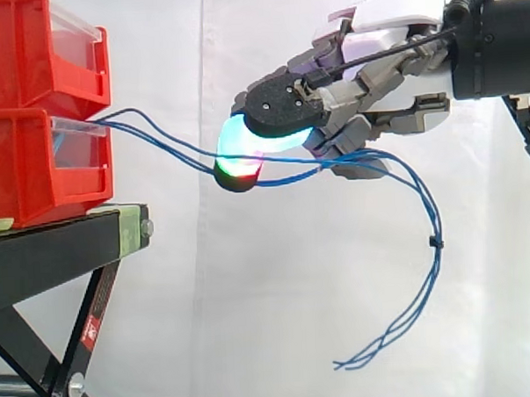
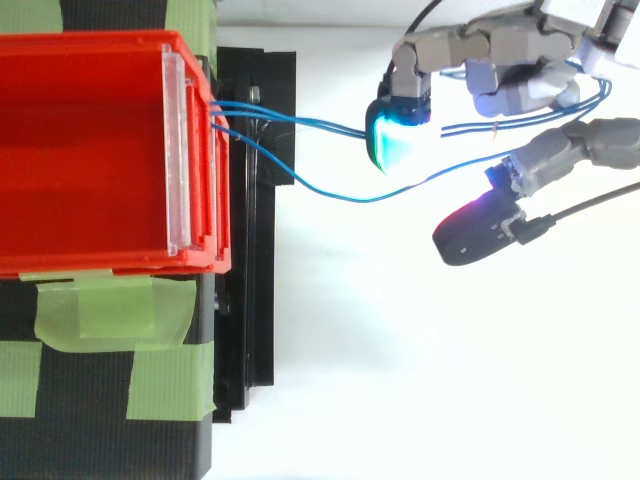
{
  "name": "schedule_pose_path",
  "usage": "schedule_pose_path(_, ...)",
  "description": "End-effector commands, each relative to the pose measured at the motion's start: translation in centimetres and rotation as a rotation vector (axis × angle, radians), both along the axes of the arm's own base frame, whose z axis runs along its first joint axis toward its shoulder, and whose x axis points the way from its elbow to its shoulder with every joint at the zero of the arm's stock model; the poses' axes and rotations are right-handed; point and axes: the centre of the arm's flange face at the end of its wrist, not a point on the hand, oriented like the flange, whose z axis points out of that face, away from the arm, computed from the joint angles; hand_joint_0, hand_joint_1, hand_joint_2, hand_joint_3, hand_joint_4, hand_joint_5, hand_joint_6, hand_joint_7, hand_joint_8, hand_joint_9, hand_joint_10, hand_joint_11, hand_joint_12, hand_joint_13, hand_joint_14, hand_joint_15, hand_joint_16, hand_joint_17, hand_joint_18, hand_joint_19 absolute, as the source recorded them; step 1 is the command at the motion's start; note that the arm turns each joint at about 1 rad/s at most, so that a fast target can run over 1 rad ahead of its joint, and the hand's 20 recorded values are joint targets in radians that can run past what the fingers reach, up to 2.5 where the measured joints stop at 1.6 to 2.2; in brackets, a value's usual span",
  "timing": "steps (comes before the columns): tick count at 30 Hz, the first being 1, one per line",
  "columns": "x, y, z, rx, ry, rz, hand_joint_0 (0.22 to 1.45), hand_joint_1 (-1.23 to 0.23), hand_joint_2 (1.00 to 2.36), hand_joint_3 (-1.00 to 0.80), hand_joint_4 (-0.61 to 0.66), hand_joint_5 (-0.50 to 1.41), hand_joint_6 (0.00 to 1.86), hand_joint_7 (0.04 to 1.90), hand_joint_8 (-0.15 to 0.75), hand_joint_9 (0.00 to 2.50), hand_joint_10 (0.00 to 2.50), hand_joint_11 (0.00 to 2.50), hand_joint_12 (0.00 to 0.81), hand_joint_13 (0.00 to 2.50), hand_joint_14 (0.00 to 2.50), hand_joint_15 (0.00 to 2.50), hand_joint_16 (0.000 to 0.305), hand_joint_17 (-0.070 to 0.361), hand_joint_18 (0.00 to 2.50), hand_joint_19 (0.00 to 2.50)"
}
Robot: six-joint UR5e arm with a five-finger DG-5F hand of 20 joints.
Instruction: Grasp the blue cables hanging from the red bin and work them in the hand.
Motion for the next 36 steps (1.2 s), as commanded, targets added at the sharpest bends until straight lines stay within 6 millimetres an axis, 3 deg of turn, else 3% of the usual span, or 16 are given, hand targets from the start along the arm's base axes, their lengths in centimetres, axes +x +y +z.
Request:
schedule_pose_path(1,0.0,-0.08,0.01,-0.024,0.004,-0.001,0.84,-0.73,1.0,-0.87,0.21,0.34,0.05,1.39,0.432,0.5,2.5,2.5,0.484,0.58,2.5,1.6,0.051,0.116,1.34,1.47)
schedule_pose_path(36,0.14,0.58,0.05,-0.141,0.025,-0.001,0.84,-0.75,1.0,-0.91,0.25,0.33,0.11,1.38,0.435,0.49,2.5,2.5,0.479,0.58,2.5,1.6,0.052,0.116,1.34,1.47)
